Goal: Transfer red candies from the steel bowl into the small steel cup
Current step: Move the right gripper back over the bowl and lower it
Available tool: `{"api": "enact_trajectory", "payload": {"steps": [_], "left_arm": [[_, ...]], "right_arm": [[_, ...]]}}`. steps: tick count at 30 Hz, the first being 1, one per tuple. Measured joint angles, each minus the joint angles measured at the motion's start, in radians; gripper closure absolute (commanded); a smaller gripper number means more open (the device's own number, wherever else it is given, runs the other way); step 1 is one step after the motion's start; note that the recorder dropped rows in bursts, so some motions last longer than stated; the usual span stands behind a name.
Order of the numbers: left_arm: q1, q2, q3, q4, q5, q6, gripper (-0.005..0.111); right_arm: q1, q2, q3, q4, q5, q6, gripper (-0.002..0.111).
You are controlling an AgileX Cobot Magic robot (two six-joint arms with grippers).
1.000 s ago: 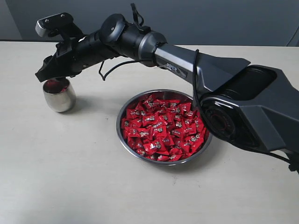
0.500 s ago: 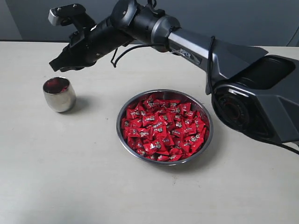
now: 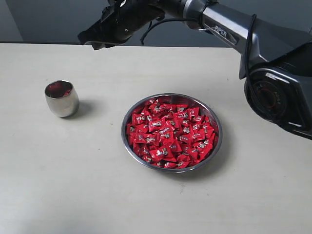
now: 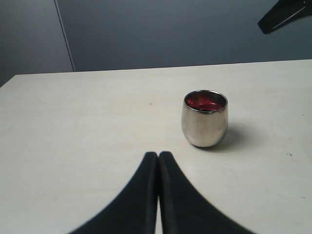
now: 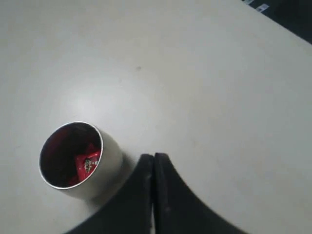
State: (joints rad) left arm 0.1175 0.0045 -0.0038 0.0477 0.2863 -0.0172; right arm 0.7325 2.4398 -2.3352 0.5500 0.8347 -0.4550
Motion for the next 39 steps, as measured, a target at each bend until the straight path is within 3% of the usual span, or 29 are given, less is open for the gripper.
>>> {"api": "enact_trajectory", "payload": {"steps": [10, 15, 20, 27, 30, 39], "left_arm": [[0.000, 0.000, 0.000, 0.000, 0.000, 0.000, 0.106], [0.000, 0.000, 0.000, 0.000, 0.000, 0.000, 0.106], [0.000, 0.000, 0.000, 0.000, 0.000, 0.000, 0.106], [0.000, 0.000, 0.000, 0.000, 0.000, 0.000, 0.106], [0.000, 0.000, 0.000, 0.000, 0.000, 0.000, 0.106], [0.000, 0.000, 0.000, 0.000, 0.000, 0.000, 0.106]], "right_arm": [[0.022, -0.049, 0.000, -0.078, -0.090, 0.106, 0.109], [0.092, -0.055, 0.000, -0.266, -0.147, 0.255, 0.109], [0.125, -0.065, 0.033, -0.251, -0.178, 0.238, 0.109], [0.109, -0.266, 0.417, -0.230, -0.411, 0.162, 0.109], [0.064, -0.403, 0.671, -0.205, -0.532, 0.085, 0.109], [-0.076, -0.656, 1.154, -0.168, -0.721, -0.010, 0.109]]}}
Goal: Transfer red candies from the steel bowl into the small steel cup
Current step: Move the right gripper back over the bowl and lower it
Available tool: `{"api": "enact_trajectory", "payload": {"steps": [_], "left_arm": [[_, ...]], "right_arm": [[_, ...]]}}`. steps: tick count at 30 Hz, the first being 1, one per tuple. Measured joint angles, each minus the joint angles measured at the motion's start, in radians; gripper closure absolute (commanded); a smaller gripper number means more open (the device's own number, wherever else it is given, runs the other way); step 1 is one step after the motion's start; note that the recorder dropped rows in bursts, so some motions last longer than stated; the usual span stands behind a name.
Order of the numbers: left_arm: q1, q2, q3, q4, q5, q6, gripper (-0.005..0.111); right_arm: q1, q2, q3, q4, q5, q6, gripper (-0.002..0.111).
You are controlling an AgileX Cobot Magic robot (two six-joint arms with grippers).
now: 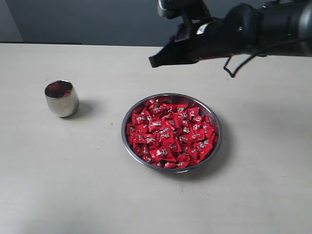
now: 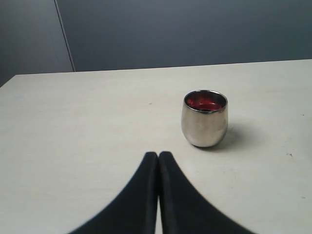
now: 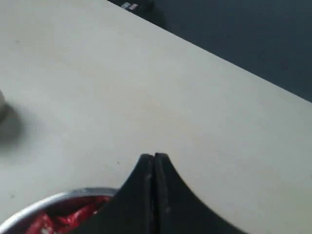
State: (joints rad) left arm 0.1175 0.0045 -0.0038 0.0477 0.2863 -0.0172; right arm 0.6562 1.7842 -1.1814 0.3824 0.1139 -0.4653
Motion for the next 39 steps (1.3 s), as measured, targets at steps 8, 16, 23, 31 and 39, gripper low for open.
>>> {"api": "enact_trajectory", "payload": {"steps": [8, 16, 23, 31, 39], "left_arm": [[0.000, 0.000, 0.000, 0.000, 0.000, 0.000, 0.106], [0.000, 0.000, 0.000, 0.000, 0.000, 0.000, 0.106], [0.000, 0.000, 0.000, 0.000, 0.000, 0.000, 0.106], [0.000, 0.000, 0.000, 0.000, 0.000, 0.000, 0.106], [0.000, 0.000, 0.000, 0.000, 0.000, 0.000, 0.106]], "right_arm": [[-0.115, -0.144, 0.304, 0.002, -0.122, -0.013, 0.109], [-0.158, -0.176, 0.433, 0.002, -0.273, 0.021, 0.109], [-0.162, -0.126, 0.437, -0.004, -0.313, 0.047, 0.109], [-0.162, -0.013, 0.419, -0.126, -0.374, 0.177, 0.109], [-0.162, 0.055, 0.325, -1.071, -0.433, 1.029, 0.109]]}}
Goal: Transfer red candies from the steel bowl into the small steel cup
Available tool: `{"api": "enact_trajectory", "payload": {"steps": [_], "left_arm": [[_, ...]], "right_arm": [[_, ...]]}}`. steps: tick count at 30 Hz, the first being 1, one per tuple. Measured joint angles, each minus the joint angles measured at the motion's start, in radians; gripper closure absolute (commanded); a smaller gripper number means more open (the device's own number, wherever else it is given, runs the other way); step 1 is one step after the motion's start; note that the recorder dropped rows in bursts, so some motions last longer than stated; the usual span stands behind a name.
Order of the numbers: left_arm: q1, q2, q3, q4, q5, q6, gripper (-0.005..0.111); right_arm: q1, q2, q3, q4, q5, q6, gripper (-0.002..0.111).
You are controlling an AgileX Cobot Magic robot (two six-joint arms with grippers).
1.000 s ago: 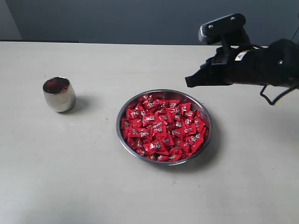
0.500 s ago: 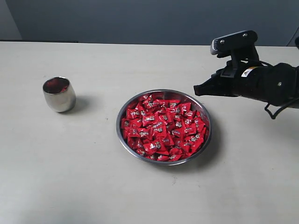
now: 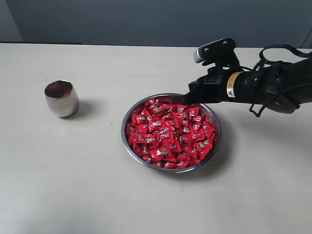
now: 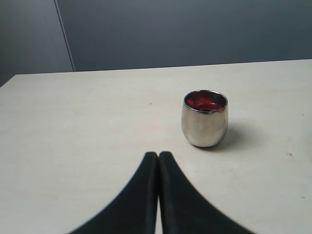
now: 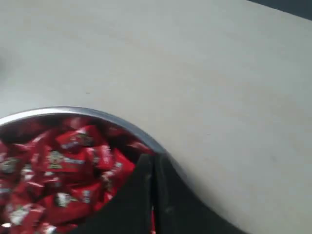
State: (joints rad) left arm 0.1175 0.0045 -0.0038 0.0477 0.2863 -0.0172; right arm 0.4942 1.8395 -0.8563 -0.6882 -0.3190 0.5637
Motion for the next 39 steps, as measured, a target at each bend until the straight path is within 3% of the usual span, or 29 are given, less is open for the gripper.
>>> {"api": "enact_trajectory", "payload": {"steps": [7, 10, 14, 29, 39], "left_arm": [[0.000, 0.000, 0.000, 0.000, 0.000, 0.000, 0.106], [0.000, 0.000, 0.000, 0.000, 0.000, 0.000, 0.106], [0.000, 0.000, 0.000, 0.000, 0.000, 0.000, 0.106], [0.000, 0.000, 0.000, 0.000, 0.000, 0.000, 0.106], [0.000, 0.000, 0.000, 0.000, 0.000, 0.000, 0.106]], "right_arm": [[0.000, 0.093, -0.111, -0.775, -0.061, 0.756, 0.109], [0.000, 0.112, -0.146, -0.968, -0.122, 0.980, 0.109], [0.000, 0.112, -0.190, -1.031, -0.203, 1.105, 0.109], [0.000, 0.112, -0.208, -1.049, -0.256, 1.234, 0.109], [0.025, 0.005, -0.052, -1.056, 0.032, 1.222, 0.109]]}}
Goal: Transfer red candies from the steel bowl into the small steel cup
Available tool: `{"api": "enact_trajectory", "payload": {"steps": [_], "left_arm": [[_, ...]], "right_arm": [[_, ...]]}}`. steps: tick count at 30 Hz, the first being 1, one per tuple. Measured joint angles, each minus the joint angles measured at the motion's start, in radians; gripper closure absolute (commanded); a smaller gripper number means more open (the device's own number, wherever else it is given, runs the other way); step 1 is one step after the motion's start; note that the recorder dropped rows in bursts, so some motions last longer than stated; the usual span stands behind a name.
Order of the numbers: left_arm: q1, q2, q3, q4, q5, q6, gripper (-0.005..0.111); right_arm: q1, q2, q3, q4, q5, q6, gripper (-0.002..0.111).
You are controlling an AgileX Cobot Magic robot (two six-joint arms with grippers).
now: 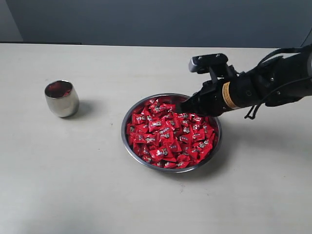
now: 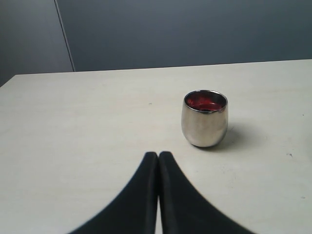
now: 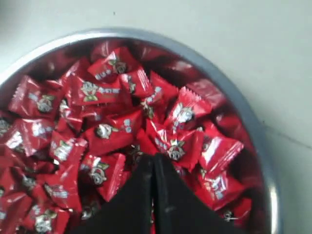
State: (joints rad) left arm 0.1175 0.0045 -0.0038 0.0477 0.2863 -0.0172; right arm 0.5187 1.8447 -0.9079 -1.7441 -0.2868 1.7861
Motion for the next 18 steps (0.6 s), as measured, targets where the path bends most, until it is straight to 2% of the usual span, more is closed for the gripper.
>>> {"api": "enact_trajectory", "payload": {"steps": [7, 15, 18], "left_arm": [[0.000, 0.000, 0.000, 0.000, 0.000, 0.000, 0.106], [0.000, 0.000, 0.000, 0.000, 0.000, 0.000, 0.106], [0.000, 0.000, 0.000, 0.000, 0.000, 0.000, 0.106]], "right_arm": [[0.029, -0.193, 0.010, 0.000, 0.060, 0.043, 0.109], [0.029, -0.215, 0.010, 0.000, 0.141, 0.058, 0.109], [0.031, -0.215, 0.010, 0.000, 0.223, 0.040, 0.109]]}}
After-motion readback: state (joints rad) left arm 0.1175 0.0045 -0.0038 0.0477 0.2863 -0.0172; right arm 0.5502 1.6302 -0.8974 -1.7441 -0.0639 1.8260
